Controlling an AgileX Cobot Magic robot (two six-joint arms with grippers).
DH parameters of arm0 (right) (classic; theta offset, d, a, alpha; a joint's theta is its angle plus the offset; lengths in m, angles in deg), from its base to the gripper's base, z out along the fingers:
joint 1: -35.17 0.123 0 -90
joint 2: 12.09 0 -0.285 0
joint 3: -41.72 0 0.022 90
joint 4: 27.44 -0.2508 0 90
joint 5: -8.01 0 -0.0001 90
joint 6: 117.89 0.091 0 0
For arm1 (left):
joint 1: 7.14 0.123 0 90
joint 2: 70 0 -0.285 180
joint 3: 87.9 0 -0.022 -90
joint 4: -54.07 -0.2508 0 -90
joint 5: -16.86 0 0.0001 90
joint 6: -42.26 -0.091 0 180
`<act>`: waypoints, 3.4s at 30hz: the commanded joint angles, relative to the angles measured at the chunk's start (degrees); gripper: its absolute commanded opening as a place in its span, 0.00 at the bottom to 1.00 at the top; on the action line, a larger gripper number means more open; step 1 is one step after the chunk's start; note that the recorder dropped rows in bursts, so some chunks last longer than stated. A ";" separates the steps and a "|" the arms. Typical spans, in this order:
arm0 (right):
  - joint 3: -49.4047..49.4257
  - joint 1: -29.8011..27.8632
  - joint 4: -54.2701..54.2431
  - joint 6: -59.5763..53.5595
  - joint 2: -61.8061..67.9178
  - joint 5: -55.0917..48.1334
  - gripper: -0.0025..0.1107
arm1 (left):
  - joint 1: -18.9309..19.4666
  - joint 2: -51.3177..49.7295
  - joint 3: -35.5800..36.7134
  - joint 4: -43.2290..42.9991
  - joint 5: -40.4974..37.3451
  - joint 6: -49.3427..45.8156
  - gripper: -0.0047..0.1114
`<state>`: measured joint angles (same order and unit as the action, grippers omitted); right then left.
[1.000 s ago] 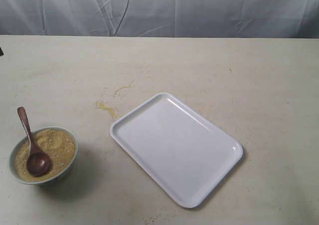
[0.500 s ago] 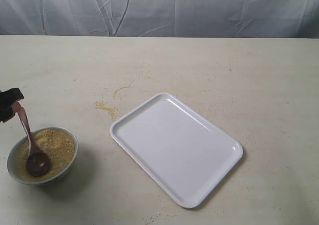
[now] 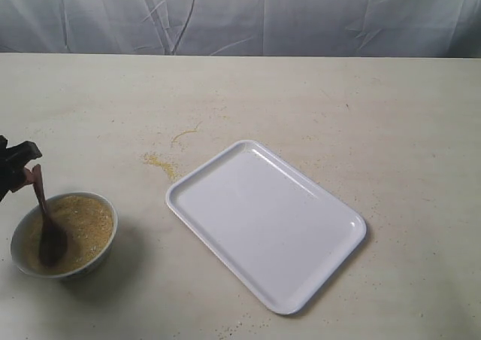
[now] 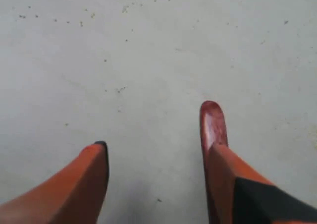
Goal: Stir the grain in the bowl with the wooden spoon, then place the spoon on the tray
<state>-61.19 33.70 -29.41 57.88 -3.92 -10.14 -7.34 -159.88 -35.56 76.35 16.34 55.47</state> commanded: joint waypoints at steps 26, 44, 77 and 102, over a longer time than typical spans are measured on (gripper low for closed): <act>0.12 0.17 0.01 -0.09 -0.37 0.77 0.02 | -0.05 1.01 -9.42 24.83 -16.77 -28.33 0.53; 0.12 0.17 0.01 -0.09 -0.37 0.66 0.02 | -0.05 -9.06 -9.42 43.59 -12.49 -52.91 0.53; 0.12 0.17 0.01 -0.09 -0.37 0.66 0.02 | 0.18 -1.83 -9.42 56.62 -14.24 -61.26 0.15; 0.12 0.17 0.01 -0.09 -0.37 0.66 0.02 | 0.07 21.70 -2.14 77.66 -34.74 -119.66 0.04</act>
<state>-61.19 33.70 -29.41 57.88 -3.92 -10.14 -7.24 -138.35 -37.88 152.98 -18.18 -62.58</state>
